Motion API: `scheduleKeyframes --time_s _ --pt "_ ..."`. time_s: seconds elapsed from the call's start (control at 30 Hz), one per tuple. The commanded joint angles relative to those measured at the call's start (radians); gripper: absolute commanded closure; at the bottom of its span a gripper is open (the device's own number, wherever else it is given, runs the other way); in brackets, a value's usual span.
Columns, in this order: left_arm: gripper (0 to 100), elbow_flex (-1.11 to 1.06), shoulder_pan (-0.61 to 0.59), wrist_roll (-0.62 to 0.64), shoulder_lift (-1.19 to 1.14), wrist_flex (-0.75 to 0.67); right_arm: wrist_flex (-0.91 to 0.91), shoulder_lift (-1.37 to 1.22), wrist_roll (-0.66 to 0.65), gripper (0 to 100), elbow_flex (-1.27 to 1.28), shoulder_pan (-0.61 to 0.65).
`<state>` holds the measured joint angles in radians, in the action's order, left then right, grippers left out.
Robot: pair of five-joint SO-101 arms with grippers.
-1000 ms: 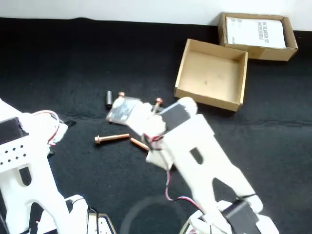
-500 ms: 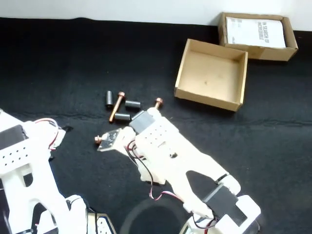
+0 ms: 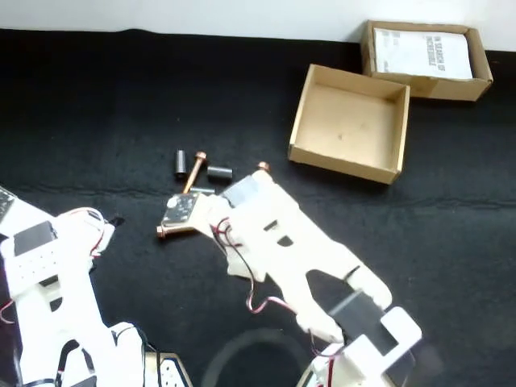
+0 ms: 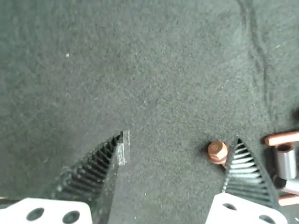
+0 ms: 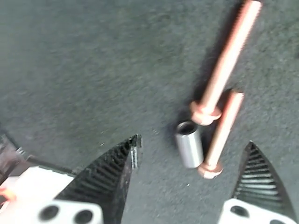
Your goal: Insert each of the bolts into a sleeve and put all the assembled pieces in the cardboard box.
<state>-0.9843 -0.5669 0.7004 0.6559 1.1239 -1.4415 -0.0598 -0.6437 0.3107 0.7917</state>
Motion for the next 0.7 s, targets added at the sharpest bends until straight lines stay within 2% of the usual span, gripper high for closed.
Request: scheduleKeyframes --time_s 0.0,0.33,0.67 --pt "67 -0.030 -0.005 -0.003 -0.001 -0.086 0.036 -0.031 -0.012 68.7 -0.005 -0.042" --pt "67 -0.054 0.007 -0.006 -0.001 -0.140 0.018 -0.111 -0.068 68.7 0.004 -0.131" --pt "67 -0.054 0.036 -0.006 -0.001 -0.155 -0.088 -0.113 -0.069 68.7 0.004 -0.093"
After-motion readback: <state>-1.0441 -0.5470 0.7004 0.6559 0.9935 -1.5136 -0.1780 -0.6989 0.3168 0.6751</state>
